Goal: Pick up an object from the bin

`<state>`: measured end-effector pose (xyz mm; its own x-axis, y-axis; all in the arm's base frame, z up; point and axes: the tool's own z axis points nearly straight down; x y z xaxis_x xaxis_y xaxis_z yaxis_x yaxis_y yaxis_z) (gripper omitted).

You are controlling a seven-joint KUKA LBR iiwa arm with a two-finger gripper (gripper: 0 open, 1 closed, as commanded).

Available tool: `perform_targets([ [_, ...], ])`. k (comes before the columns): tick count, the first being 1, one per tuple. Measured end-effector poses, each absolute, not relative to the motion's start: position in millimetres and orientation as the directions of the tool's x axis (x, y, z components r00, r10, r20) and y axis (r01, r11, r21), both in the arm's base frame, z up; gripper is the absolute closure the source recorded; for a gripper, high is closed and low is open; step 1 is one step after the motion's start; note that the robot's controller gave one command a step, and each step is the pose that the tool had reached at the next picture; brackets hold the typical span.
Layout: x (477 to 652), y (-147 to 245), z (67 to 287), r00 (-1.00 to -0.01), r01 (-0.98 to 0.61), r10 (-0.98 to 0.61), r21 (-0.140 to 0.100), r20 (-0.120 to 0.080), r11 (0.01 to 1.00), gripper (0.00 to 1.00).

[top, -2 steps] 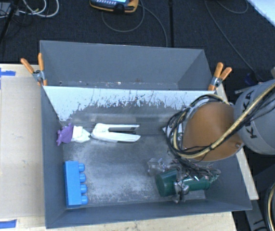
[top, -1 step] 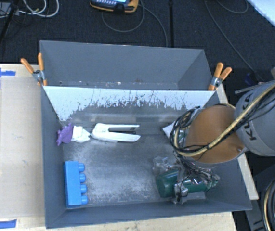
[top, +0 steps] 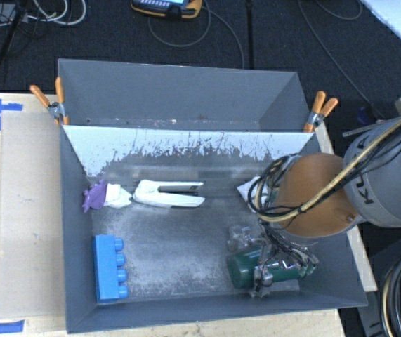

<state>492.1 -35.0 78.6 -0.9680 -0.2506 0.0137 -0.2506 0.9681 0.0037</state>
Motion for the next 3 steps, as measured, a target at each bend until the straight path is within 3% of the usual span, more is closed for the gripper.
perform_targets([
  [1,490.4,-48,70,-0.963,-0.27,-0.27,0.005,0.014,0.963,1.0],
  [2,490.4,-48,70,-0.963,-0.269,-0.269,0.005,0.014,0.963,1.0],
  [3,488.1,-47,115,-0.961,-0.276,-0.276,0.008,0.021,0.961,1.0],
])
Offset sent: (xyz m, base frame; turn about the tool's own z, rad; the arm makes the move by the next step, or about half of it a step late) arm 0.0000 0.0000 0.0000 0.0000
